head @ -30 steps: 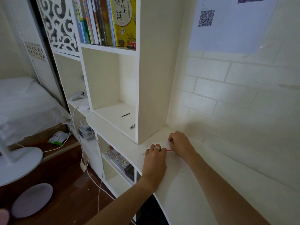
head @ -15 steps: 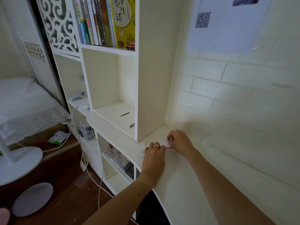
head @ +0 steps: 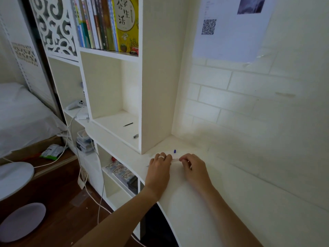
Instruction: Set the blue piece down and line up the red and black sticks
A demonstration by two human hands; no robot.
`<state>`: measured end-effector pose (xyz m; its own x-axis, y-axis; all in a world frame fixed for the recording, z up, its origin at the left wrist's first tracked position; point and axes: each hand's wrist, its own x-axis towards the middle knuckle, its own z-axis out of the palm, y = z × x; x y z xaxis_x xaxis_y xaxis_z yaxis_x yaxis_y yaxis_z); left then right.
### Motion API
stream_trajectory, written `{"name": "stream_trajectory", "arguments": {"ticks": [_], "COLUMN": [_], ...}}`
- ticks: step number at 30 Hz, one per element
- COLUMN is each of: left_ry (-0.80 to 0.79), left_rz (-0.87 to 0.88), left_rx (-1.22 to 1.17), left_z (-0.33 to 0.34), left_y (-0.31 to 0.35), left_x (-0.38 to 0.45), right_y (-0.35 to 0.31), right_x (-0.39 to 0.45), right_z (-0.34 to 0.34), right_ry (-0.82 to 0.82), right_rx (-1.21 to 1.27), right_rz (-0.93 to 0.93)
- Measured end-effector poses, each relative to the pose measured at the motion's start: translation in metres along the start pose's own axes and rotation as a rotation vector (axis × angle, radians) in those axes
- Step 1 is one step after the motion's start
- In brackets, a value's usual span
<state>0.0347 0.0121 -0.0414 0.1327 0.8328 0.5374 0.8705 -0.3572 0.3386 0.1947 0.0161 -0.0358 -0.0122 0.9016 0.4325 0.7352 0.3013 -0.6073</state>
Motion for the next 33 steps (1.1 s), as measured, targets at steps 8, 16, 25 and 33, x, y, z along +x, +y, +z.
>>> {"name": "stream_trajectory", "arguments": {"ticks": [8, 16, 25, 33], "left_ry": [-0.011, -0.016, -0.010, 0.006], "left_rz": [0.166, 0.155, 0.167, 0.142], "left_rx": [0.065, 0.128, 0.126, 0.112], "left_z": [-0.008, -0.006, 0.000, -0.002], "left_y": [0.006, 0.004, 0.001, 0.001], "left_x": [-0.006, -0.005, -0.003, -0.004], "right_y": [-0.001, 0.003, 0.001, 0.000], "right_x": [-0.015, -0.014, -0.014, -0.014], "right_z": [0.002, -0.002, -0.001, -0.001], "right_ry": [0.034, 0.101, 0.057, 0.150], "right_rx": [0.032, 0.034, 0.052, 0.028], "right_rz": [0.009, 0.072, 0.066, 0.111]}}
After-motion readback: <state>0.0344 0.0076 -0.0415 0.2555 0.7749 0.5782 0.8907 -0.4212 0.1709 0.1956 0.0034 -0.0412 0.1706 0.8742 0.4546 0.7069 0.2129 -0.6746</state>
